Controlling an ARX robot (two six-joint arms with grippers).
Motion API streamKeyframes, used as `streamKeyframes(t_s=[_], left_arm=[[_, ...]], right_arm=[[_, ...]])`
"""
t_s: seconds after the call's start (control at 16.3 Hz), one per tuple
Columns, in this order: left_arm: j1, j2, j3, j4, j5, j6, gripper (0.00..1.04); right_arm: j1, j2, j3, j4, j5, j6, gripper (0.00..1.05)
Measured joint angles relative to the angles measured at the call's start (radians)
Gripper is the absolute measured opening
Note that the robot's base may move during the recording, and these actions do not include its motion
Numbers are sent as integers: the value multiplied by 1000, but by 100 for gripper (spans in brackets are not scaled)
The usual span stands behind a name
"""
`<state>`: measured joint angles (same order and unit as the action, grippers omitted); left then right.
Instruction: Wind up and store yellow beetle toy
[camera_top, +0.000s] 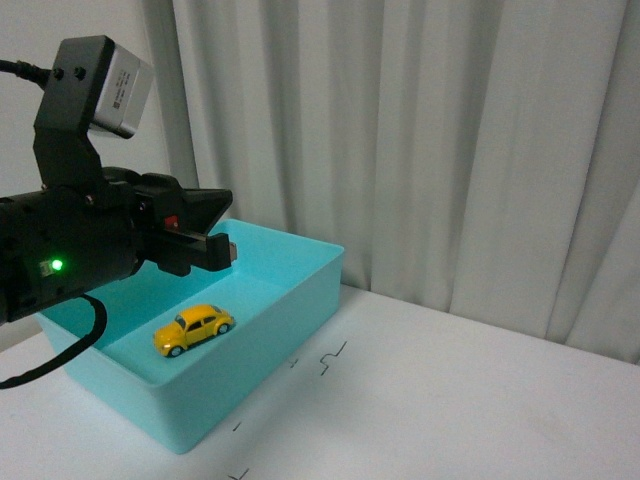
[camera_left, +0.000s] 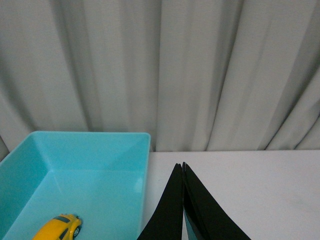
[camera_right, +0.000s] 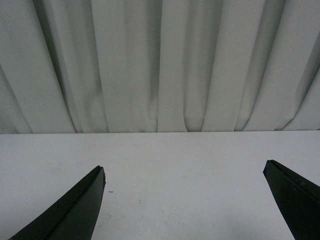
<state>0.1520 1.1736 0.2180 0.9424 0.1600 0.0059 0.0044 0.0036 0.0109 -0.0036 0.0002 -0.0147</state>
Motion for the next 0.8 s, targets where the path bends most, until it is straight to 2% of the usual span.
streamKeyframes(t_s=[0.25,0.31,0.43,0.49,0.8], left_arm=[[-53,-182,-102,-86,-58,0,2],[-66,-204,-133,-37,-67,0,2],[-138,-259,-183,-107,-150,-2,2],[-159,-313,-193,-142,-147,-2,2],[-151,-510,-208,-307,-160,-2,2]], right_arm=[[0,0,0,0,0,0,98],[0,0,0,0,0,0,98],[0,0,0,0,0,0,98],[0,0,0,0,-1,0,98],[0,0,0,0,0,0,98]])
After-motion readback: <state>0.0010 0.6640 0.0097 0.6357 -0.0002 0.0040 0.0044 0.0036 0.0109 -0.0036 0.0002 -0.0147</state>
